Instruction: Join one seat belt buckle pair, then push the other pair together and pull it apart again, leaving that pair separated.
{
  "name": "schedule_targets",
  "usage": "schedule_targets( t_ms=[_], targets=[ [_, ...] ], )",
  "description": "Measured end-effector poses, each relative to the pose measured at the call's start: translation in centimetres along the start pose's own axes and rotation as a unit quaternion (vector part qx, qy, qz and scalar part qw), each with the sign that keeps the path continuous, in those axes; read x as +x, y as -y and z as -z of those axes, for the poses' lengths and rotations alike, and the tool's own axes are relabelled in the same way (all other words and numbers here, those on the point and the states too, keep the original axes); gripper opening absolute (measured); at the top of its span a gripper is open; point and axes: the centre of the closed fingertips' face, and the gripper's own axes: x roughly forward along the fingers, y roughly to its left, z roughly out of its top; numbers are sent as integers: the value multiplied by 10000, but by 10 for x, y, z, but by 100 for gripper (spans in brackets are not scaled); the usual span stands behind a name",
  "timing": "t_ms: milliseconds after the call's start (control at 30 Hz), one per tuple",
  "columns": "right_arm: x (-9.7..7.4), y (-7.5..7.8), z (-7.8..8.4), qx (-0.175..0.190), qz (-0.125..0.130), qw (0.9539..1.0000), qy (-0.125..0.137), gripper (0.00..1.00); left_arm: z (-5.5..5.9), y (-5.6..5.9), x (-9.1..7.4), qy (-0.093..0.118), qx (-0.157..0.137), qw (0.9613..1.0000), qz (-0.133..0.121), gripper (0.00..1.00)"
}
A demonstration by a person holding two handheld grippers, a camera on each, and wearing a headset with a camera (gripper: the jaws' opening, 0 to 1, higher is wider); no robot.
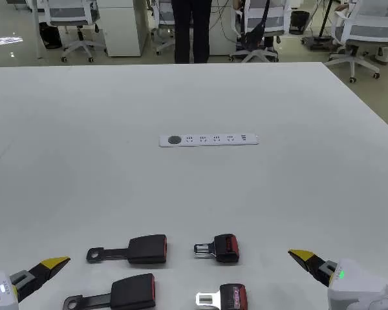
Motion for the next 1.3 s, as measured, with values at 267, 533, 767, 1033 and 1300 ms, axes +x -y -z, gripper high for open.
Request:
schedule_targets(
  t_ms=[267,533,767,1033,1300],
  targets=[
    [1,1,3,0,-5,10000,0,99,2,0,0,-11,4,10000,10,95],
    [1,-1,3,-25,-30,10000,-16,99,2,1,0,-26,13,10000,17,94],
    [1,0,4,-73,-44,10000,-43,99,3,0,-1,-44,31,10000,20,94],
    [1,0,7,-80,-55,9999,-71,99,4,-2,0,-70,44,10000,13,94],
    [0,-1,5,-81,-50,9999,-78,99,3,0,1,-79,71,9999,36,93]
  ],
)
